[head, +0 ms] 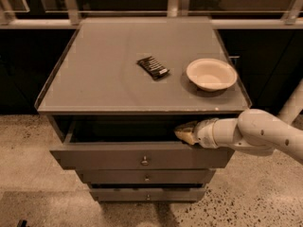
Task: Open top drawer
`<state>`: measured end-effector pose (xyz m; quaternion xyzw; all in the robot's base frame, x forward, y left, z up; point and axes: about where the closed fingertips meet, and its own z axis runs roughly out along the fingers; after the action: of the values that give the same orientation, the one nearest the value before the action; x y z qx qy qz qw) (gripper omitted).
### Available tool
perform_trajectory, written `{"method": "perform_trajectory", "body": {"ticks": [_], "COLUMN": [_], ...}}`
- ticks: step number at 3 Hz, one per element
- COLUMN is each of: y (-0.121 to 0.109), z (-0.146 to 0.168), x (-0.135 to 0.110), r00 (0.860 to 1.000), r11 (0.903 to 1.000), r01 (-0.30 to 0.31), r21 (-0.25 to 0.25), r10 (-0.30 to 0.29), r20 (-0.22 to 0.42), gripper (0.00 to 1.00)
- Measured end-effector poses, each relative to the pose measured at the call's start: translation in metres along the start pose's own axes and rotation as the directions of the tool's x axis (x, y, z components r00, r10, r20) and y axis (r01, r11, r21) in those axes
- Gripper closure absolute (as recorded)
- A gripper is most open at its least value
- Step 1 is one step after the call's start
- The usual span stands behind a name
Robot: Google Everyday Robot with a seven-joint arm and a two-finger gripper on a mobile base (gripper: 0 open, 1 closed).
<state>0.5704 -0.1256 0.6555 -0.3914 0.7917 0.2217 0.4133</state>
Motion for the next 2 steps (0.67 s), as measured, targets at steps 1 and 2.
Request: {"method": "perform_trajectory", "body": {"ticks": [1, 2], "y": [0.0174, 0.0176], "z": [-0.0083, -0.0104], "x": [0.0149, 0.0121], "r00": [0.997, 0.997], "r11": [0.9989, 0.9989], "r01": [-0.020, -0.020], "r21": [-0.042, -0.042], "r10": [0.017, 0.017], "r20": [-0.070, -0.071], "gripper": [1.00, 1.00]}}
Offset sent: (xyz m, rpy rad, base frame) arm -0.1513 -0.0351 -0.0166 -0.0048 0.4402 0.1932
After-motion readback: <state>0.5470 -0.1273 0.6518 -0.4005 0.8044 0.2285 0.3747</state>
